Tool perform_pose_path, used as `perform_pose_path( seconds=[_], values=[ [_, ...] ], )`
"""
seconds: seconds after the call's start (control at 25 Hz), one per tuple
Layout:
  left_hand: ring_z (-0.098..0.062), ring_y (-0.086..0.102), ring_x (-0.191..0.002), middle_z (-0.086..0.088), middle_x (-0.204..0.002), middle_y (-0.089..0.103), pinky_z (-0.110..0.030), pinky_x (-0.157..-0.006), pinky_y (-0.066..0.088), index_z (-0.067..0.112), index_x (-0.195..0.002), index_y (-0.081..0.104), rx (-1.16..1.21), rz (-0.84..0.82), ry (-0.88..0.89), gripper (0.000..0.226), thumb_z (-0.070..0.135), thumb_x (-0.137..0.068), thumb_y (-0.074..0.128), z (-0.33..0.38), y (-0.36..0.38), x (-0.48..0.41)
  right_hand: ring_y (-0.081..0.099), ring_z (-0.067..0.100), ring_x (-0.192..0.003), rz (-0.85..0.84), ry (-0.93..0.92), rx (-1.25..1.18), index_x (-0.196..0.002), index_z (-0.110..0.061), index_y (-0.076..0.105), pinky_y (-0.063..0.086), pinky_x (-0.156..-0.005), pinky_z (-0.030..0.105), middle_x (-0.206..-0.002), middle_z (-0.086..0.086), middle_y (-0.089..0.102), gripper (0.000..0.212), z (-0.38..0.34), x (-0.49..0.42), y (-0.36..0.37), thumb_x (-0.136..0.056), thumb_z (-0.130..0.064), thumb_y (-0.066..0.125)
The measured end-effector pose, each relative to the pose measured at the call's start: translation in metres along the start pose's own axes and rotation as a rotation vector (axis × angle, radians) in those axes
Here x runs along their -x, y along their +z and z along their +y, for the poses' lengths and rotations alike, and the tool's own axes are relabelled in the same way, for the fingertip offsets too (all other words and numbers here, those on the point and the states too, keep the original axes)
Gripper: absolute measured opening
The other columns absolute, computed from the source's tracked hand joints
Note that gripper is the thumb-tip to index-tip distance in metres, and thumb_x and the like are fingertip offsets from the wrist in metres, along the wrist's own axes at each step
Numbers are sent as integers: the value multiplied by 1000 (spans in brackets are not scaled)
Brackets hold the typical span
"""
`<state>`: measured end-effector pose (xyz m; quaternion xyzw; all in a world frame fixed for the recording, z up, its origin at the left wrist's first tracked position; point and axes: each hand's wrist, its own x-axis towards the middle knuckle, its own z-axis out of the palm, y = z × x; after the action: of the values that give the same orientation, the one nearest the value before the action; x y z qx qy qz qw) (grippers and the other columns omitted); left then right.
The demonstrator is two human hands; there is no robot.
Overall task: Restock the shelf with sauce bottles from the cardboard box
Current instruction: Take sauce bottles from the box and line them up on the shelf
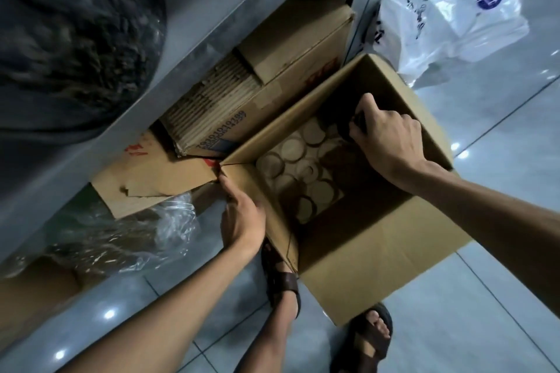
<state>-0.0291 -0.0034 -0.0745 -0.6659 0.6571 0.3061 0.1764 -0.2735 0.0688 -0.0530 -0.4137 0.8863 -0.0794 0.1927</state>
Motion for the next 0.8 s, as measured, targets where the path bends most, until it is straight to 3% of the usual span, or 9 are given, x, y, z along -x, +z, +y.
perform_pose_path(
  seconds=[0.08, 0.16, 0.28, 0.4, 0.52, 0.68, 0.76, 0.8],
  values=[
    [-39, 42, -136, -24, -155, 31, -43, -104, 39, 9, -155, -9, 39, -96, -18, 93, 25, -95, 60, 2, -11, 18, 44, 30, -58, 21, -38, -19, -101, -22, 44, 31, -59, 35, -65, 2, 48, 23, -9, 16, -42, -92, -40, 54],
    [-33, 29, -145, -15, -163, 13, -40, -110, 32, 14, -156, 0, 43, -148, 87, 90, 28, -93, 62, 16, -34, 47, 45, 31, -58, 25, -117, -35, -99, -23, 49, 34, -57, 35, -64, 4, 50, 25, -23, 33, -93, -89, -45, 57],
    [-18, 33, -141, 2, -155, 28, -33, -110, 35, 22, -152, 24, 219, -190, 321, 87, 39, -82, 74, 55, -87, 102, 58, 36, -68, 21, -184, -191, -96, -22, 52, 46, -58, 39, -73, 9, 63, 29, -47, 65, -183, -85, -48, 56],
    [-8, 40, -136, 11, -145, 43, -33, -113, 36, 29, -146, 32, 288, -224, 598, 96, 48, -67, 83, 103, -146, 163, 58, 32, -70, 29, -202, -337, -91, -22, 52, 48, -61, 42, -72, 4, 64, 27, -74, 93, -285, -80, -47, 55],
    [-6, 55, -121, 13, -130, 57, -22, -97, 47, 31, -134, 41, 438, -132, 672, 88, 39, -61, 90, 149, -223, 239, 58, 24, -70, 93, -228, -470, -82, -22, 54, 48, -62, 43, -69, 0, 61, 25, -106, 125, -415, -77, -46, 56],
    [-3, 64, -98, 16, -106, 66, -24, -79, 51, 34, -111, 48, 486, 43, 818, 62, 40, -62, 87, 200, -345, 358, 54, 12, -62, 196, -312, -531, -78, -17, 59, 42, -56, 31, -64, -3, 57, 20, -148, 183, -597, -83, -35, 66],
    [-5, 66, -94, 13, -101, 68, -31, -80, 53, 31, -105, 51, 451, 135, 918, 58, 44, -60, 85, 214, -404, 415, 53, 9, -58, 233, -362, -576, -76, -12, 62, 42, -55, 25, -65, 0, 59, 22, -171, 213, -675, -82, -32, 68],
    [-5, 67, -94, 12, -102, 70, -34, -82, 55, 31, -106, 53, 478, 153, 960, 59, 45, -59, 85, 216, -434, 443, 54, 10, -58, 253, -386, -614, -77, -8, 64, 45, -56, 28, -66, 6, 60, 25, -184, 231, -713, -81, -32, 69]
  ],
)
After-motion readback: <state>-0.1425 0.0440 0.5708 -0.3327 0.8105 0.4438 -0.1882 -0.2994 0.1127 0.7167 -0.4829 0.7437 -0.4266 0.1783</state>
